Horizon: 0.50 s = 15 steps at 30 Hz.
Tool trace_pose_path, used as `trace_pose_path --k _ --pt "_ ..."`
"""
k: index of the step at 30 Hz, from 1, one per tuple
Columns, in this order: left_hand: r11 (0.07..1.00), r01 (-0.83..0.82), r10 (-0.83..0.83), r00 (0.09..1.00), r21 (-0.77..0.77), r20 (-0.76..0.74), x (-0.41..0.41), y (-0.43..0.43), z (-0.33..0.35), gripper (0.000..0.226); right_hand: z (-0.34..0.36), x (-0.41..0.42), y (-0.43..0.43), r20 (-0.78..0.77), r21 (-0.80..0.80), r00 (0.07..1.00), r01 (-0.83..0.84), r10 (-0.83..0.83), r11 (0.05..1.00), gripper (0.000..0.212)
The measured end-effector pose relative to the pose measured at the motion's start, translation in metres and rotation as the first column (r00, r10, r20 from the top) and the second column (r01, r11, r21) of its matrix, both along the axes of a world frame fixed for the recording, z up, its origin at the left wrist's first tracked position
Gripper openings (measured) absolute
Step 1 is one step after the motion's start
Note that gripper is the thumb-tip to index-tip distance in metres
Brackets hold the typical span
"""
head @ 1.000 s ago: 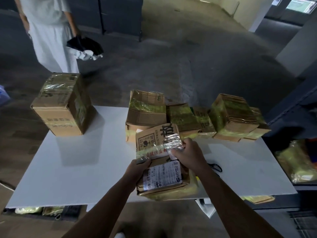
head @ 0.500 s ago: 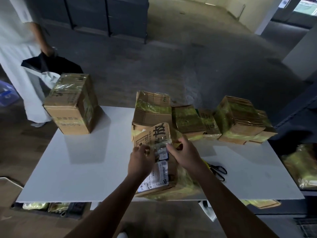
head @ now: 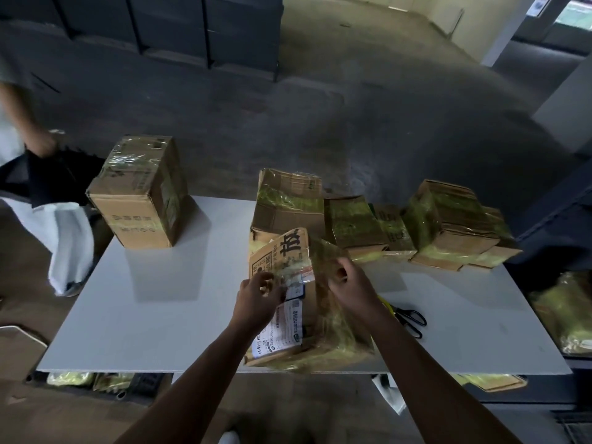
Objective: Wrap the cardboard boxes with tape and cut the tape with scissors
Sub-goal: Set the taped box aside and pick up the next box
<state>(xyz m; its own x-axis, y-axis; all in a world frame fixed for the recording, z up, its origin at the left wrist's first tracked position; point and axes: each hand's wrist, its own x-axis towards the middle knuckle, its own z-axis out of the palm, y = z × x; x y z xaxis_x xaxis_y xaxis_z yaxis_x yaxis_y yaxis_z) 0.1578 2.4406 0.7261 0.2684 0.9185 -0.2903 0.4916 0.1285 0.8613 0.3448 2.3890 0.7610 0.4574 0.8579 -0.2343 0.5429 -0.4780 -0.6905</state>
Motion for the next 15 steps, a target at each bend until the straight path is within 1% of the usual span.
trace_pose_path --k 2,3,4,5,7,8,9,10,12,15 --pt "1.0 0.012 -0.013 0.997 -0.016 -0.079 -0.002 0.005 0.002 0.035 -0.006 0.006 -0.002 0.072 -0.05 0.997 0.016 -0.012 0.999 0.066" --pt "0.999 -0.019 0.017 0.998 -0.044 -0.053 -0.004 0.008 0.003 0.035 -0.009 0.008 -0.005 0.094 -0.09 0.995 0.029 -0.02 0.996 0.071" --pt "0.999 -0.008 0.005 0.998 -0.042 -0.068 -0.006 0.01 0.003 0.039 -0.012 0.01 -0.007 0.084 -0.122 0.996 0.043 -0.032 0.992 0.073" --pt "0.998 0.003 -0.008 0.997 -0.057 -0.076 -0.007 0.012 0.008 0.045 -0.015 0.013 -0.009 0.037 -0.129 0.998 0.051 -0.047 0.99 0.07" --pt "0.993 0.089 -0.096 0.992 -0.083 -0.084 -0.009 0.013 0.019 0.058 -0.02 0.013 -0.013 -0.127 -0.1 0.989 0.066 -0.079 0.993 0.059" --pt "0.988 0.101 -0.106 0.994 -0.118 -0.037 -0.008 0.014 0.023 0.056 -0.022 0.012 -0.014 -0.196 -0.085 0.976 0.076 -0.092 0.993 0.058" --pt "0.982 0.146 -0.149 0.989 -0.116 -0.016 -0.006 0.013 0.027 0.053 -0.023 0.011 -0.015 -0.234 -0.075 0.967 0.086 -0.101 0.994 0.059" --pt "0.973 0.197 -0.198 0.98 -0.116 0.0 -0.004 0.012 0.029 0.049 -0.025 0.009 -0.014 -0.24 -0.069 0.965 0.092 -0.106 0.993 0.061" --pt "0.973 0.211 -0.212 0.977 -0.09 -0.003 -0.002 0.009 0.027 0.041 -0.026 0.007 -0.011 -0.202 -0.056 0.974 0.091 -0.1 0.994 0.06" --pt "0.984 0.142 -0.146 0.989 -0.108 -0.036 -0.003 0.011 0.02 0.031 -0.026 0.007 -0.007 -0.15 -0.063 0.985 0.076 -0.084 0.995 0.055"
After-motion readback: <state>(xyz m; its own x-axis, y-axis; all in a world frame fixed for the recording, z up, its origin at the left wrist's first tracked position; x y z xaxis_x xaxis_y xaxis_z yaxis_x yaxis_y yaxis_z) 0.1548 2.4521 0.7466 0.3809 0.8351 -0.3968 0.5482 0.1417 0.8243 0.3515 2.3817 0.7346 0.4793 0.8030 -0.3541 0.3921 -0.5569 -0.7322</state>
